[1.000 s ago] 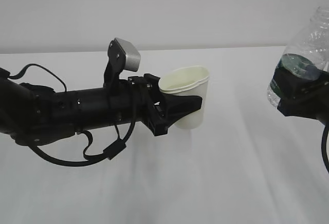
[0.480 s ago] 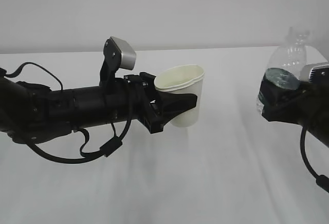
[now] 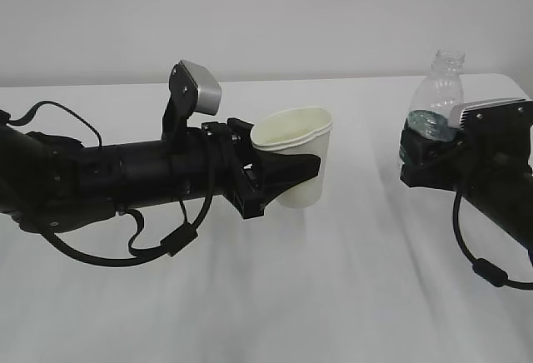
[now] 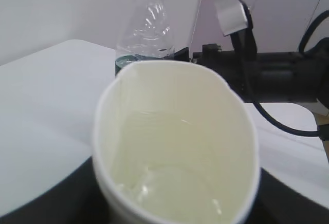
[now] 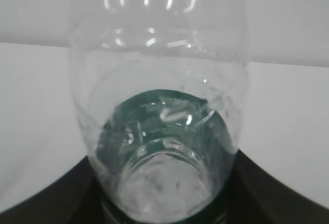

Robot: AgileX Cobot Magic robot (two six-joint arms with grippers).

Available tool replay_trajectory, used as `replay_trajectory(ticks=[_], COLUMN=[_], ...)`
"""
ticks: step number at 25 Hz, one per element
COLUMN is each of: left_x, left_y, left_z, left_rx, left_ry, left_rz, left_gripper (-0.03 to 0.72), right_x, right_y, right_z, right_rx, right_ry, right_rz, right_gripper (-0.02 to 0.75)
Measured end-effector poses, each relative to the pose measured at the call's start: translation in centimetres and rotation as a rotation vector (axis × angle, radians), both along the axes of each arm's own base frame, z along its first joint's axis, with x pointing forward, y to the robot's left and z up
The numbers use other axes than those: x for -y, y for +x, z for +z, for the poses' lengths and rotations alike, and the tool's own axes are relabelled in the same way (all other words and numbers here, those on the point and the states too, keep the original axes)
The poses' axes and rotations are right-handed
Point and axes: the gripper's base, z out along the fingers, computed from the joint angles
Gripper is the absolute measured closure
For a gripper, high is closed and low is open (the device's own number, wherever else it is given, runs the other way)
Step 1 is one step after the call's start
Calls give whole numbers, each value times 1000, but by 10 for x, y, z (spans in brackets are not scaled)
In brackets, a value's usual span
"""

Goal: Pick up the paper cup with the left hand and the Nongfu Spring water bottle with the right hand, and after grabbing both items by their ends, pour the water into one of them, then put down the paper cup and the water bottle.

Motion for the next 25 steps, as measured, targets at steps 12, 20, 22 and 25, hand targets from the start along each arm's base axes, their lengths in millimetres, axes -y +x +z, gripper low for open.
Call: replay_trajectory(ticks=[12,20,22,25], left_x=[0,0,0,0], left_y=[-1,-1,-1,-1], left_z=[0,0,0,0], left_rx=[3,3,3,3], left_ry=[5,5,5,5], left_rz=[-9,-9,-9,-9], left_gripper=[270,270,270,270], right_x=[-3,-5,-5,-6], right_y=[21,37,42,47], right_z=[-21,-30,-31,-35], right_rx=[-19,-10,0,1], right_ry=[-9,-8,-7,-7], right_rz=[1,1,1,1], right_gripper=[316,317,317,317])
